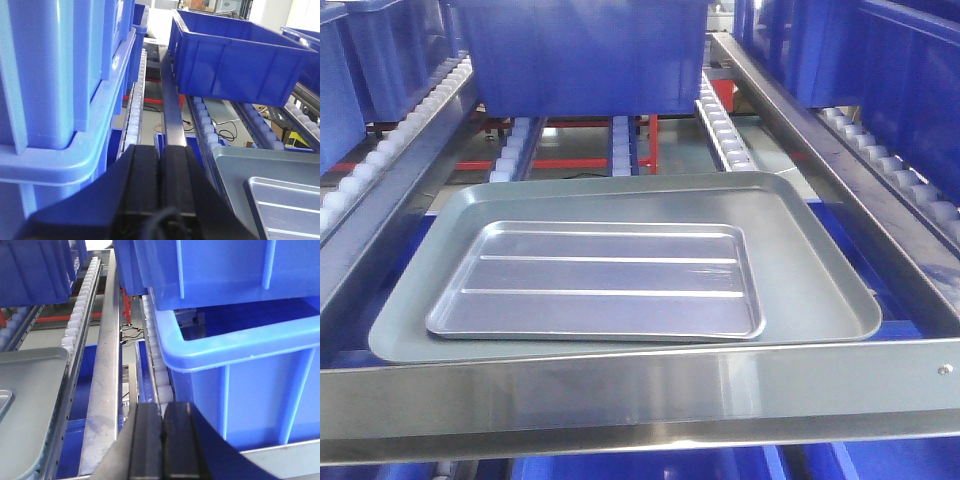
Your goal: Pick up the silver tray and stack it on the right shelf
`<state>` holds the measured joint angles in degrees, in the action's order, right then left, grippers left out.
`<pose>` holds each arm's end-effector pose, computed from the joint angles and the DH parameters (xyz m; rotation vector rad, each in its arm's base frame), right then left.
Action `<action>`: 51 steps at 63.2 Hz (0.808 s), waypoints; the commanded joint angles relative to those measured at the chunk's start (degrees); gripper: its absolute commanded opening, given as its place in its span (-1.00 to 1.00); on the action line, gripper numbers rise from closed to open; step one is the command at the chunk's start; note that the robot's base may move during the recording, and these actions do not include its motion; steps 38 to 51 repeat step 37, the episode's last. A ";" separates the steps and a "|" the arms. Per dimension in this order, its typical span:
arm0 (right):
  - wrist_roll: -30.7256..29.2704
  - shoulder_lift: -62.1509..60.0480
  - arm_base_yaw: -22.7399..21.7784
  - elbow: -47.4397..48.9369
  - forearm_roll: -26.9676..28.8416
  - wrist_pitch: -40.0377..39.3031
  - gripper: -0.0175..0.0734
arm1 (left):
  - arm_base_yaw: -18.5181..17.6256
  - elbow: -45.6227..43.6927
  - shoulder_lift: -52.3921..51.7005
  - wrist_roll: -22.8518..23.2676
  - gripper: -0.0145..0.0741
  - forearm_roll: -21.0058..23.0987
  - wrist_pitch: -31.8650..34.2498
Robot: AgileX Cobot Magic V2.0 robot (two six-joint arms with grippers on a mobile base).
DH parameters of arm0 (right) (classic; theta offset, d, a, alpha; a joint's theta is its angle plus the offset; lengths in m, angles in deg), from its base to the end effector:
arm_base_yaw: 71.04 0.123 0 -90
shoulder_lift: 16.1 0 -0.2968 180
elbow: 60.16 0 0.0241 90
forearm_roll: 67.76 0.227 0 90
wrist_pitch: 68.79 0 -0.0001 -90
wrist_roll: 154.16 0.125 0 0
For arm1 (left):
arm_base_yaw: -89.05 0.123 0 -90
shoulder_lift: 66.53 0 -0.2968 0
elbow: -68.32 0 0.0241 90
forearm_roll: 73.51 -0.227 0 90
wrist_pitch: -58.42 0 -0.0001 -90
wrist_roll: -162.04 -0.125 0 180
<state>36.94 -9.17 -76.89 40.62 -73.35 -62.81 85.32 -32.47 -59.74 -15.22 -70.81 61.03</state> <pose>0.0547 -0.0069 0.1934 0.1673 1.5988 -0.0123 0.0541 -0.0033 0.2123 -0.0235 1.4566 -0.1291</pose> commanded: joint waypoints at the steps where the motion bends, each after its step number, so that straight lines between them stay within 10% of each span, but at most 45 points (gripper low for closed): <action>1: -0.48 -1.24 -0.29 1.14 0.07 -5.66 -0.51 | 0.16 1.12 -0.90 0.05 -0.90 0.32 5.37; 51: -0.48 -1.24 -0.29 1.14 0.07 -5.66 -0.51 | 0.16 1.12 -0.90 0.05 -0.90 0.32 5.37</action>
